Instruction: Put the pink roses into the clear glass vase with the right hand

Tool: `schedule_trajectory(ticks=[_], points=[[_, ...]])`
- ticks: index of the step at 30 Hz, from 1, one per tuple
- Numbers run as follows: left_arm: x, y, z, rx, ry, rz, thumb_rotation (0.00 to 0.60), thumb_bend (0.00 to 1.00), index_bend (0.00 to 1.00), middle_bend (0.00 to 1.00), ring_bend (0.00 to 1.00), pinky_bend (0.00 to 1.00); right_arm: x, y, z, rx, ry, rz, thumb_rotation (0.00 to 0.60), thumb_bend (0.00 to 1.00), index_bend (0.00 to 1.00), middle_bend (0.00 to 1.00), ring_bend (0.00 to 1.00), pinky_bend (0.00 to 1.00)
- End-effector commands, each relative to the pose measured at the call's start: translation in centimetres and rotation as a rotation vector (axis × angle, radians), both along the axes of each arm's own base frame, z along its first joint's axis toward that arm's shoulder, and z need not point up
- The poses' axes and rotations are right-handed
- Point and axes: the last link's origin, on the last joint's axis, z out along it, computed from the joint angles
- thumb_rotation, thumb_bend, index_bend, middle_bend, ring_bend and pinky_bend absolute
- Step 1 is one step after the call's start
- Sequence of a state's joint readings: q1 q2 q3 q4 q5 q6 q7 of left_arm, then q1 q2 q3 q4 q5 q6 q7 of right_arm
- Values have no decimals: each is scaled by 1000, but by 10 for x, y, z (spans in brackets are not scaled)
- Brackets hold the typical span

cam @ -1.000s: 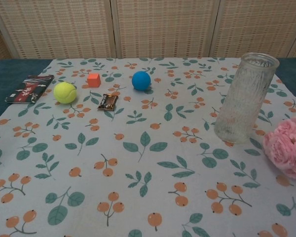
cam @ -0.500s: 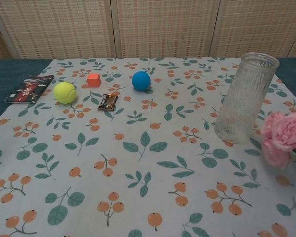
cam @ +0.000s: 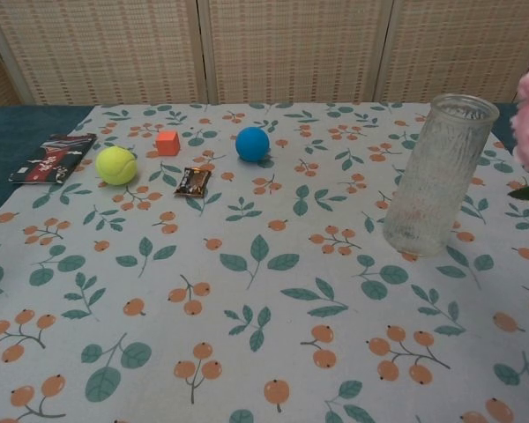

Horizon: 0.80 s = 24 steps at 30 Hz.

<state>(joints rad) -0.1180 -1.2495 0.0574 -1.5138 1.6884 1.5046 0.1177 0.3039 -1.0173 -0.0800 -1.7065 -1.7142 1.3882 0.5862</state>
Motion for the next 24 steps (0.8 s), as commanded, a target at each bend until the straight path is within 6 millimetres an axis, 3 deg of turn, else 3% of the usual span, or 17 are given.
schedule_trajectory(ticks=[1, 14, 19, 24], points=[[0, 0, -1, -2, 2, -1, 600, 350, 23, 19, 146, 386, 28, -9, 16, 40, -107, 9, 600, 655, 912, 876, 878, 1000], [-1, 1, -1, -4, 6, 1, 600, 350, 25, 20, 147, 387, 95, -51, 34, -43, -360, 104, 600, 677, 912, 875, 878, 1000], [0, 0, -1, -5, 6, 1, 600, 350, 27, 20, 146, 386, 100, -65, 38, -92, -400, 103, 600, 682, 912, 875, 878, 1000], [-1, 0, -1, -6, 5, 3, 600, 351, 30, 21, 146, 386, 89, -80, 37, -136, -402, 73, 600, 682, 912, 875, 878, 1000]])
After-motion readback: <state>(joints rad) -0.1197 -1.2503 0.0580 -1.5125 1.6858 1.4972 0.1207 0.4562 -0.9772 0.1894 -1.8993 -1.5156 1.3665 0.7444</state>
